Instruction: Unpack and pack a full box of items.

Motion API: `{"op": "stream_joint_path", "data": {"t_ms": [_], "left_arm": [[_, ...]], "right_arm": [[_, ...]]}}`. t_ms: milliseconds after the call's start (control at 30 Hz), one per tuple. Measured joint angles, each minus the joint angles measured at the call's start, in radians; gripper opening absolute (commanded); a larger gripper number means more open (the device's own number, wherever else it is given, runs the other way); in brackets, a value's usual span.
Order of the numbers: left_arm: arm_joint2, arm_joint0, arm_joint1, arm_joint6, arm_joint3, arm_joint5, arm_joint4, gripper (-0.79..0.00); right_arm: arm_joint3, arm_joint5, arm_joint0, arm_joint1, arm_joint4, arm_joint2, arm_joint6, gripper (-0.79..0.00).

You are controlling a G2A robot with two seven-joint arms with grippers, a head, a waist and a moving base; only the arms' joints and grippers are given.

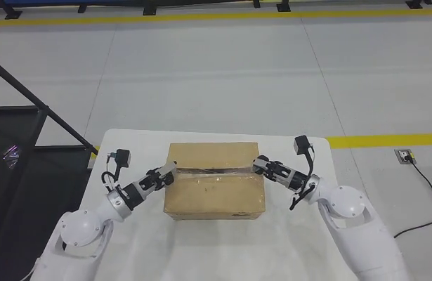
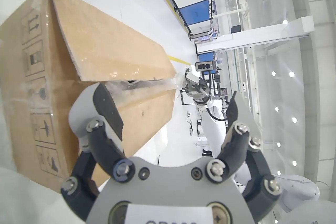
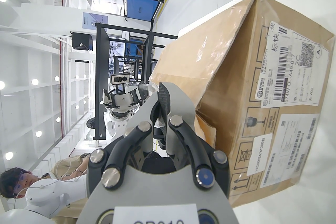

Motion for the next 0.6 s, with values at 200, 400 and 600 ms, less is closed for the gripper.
{"op": "stream_joint_path", "data": {"t_ms": [200, 400, 600], "left_arm": [[-0.024, 0.017, 0.003, 0.006, -0.020, -0.026, -0.017, 0.000], [-0.076, 0.038, 0.009, -0.021, -0.034, -0.065, -0.085, 0.000], [-0.056, 0.027, 0.010, -0.030, -0.009, -0.089, -0.059, 0.000]], "right_arm": [[-0.007, -0.050, -0.009, 0.002, 0.003, 0.010, 0.008, -0.785], [-0.003, -0.079, -0.006, 0.005, 0.009, 0.014, 0.042, -0.785], [0.020, -0.088, 0.012, 0.004, 0.010, 0.008, 0.045, -0.785]]}}
